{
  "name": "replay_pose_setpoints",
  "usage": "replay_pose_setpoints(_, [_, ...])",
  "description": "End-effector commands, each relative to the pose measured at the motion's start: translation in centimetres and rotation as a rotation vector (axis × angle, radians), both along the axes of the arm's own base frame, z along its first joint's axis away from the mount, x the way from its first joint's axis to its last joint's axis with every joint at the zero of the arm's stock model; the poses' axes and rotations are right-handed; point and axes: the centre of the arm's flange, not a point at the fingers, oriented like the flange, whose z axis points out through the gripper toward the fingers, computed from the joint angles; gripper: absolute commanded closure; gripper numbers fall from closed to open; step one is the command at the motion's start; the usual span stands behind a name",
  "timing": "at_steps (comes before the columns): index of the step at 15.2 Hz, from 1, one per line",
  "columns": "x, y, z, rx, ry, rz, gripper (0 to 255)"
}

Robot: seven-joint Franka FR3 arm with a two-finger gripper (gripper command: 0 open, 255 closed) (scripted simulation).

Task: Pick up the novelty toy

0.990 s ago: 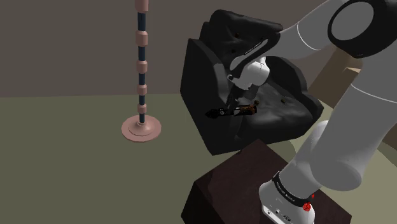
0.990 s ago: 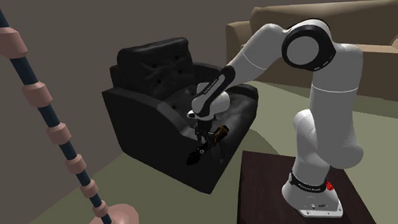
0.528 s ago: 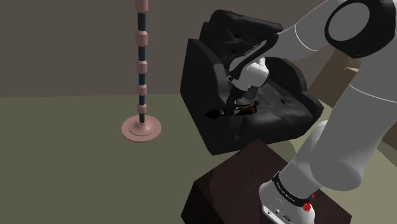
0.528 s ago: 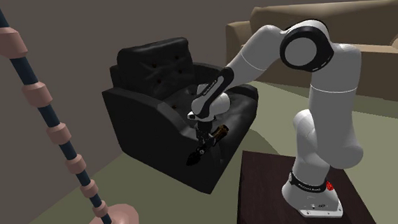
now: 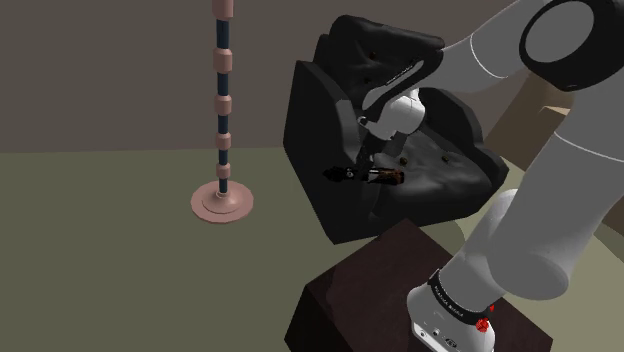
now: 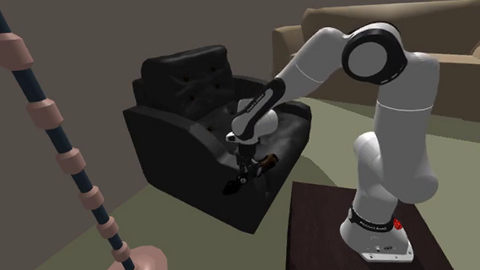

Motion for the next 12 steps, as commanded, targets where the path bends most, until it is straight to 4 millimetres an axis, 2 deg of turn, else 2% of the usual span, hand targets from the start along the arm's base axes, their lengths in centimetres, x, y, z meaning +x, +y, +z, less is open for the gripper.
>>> replay_pose_setpoints(1, [0.0,0.0,1.1,0.0,0.0,0.0,255])
replay_pose_setpoints(12, [0.0,0.0,6.9,0.0,0.0,0.0,255])
